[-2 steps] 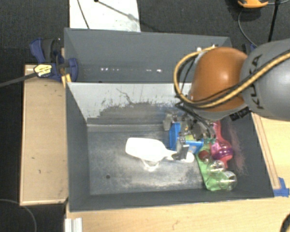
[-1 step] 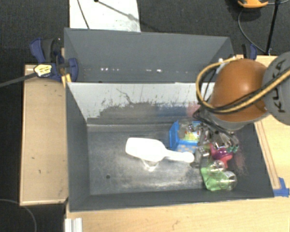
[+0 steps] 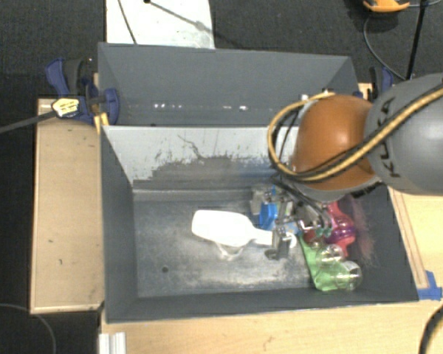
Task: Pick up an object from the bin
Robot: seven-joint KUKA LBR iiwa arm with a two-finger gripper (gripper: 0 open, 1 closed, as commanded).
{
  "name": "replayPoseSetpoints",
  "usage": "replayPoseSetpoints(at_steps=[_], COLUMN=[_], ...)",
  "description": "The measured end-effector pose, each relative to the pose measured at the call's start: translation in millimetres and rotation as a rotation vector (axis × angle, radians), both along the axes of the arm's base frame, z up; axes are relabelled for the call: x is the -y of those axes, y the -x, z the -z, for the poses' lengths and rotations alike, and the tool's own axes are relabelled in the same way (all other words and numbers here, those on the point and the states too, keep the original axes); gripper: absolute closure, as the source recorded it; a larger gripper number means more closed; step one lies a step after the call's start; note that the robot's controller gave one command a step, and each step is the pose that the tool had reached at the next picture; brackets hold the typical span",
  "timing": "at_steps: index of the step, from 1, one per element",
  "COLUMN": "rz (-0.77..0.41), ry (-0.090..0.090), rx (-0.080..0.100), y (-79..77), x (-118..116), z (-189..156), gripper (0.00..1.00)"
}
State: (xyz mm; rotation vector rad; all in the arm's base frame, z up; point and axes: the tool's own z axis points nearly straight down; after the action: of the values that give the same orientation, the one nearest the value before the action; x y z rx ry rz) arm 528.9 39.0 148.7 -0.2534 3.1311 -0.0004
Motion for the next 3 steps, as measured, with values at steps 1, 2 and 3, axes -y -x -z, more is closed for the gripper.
replayPoseSetpoints(at_steps=[1, 2, 3], rz=[-0.005, 0.271, 0.271], ry=[-0.002, -0.009, -0.009], rx=[0.005, 0.009, 0.009], y=[17.1, -0.9, -0.9], x=[-29.4, -81.2, -81.2], z=[76.2, 73.9, 73.8], gripper=[0.00, 1.00, 1.00])
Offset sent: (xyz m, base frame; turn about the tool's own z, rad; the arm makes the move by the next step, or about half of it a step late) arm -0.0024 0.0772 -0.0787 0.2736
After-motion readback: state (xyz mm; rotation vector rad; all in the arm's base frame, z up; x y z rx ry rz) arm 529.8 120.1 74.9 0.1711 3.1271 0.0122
